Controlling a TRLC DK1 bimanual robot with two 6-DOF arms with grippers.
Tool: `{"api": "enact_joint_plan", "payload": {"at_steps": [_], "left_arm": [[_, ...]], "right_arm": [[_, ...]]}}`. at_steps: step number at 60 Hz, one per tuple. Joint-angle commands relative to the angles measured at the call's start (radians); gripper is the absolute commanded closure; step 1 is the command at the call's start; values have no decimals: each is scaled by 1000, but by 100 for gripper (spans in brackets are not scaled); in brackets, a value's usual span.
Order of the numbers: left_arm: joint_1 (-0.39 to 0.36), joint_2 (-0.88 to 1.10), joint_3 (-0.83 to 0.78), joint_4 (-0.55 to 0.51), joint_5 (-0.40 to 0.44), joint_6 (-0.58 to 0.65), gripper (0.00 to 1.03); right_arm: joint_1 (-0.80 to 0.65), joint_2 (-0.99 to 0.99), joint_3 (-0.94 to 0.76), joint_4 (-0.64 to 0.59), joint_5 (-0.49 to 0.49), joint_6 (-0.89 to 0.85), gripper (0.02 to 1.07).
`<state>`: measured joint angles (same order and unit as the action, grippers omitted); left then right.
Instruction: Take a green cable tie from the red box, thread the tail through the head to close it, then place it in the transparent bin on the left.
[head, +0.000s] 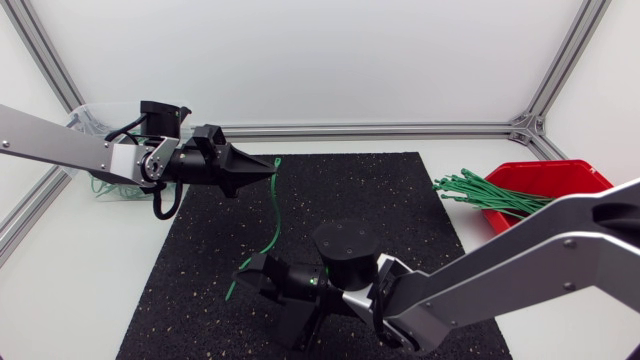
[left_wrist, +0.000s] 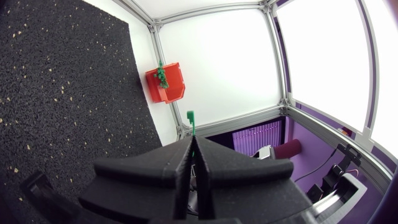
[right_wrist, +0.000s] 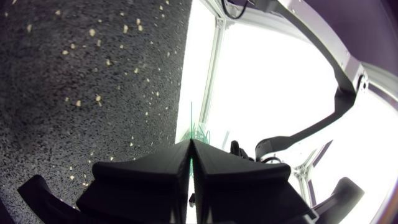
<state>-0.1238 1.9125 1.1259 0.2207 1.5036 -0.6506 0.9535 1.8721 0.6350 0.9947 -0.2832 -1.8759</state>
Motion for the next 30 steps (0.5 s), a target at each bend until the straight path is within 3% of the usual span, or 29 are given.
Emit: {"api": "enact_joint_plan", "payload": {"at_steps": [1, 12, 30], "left_arm": [[-5, -53, -43, 16, 23, 14, 100], [7, -115, -77, 22, 18, 19, 100], [9, -188, -113, 22, -8, 20, 100]], "right_arm": [[1, -25, 46, -16, 41, 126, 101], [1, -36, 65, -30, 116, 297, 101], [4, -142, 147, -350, 187, 722, 101]]}}
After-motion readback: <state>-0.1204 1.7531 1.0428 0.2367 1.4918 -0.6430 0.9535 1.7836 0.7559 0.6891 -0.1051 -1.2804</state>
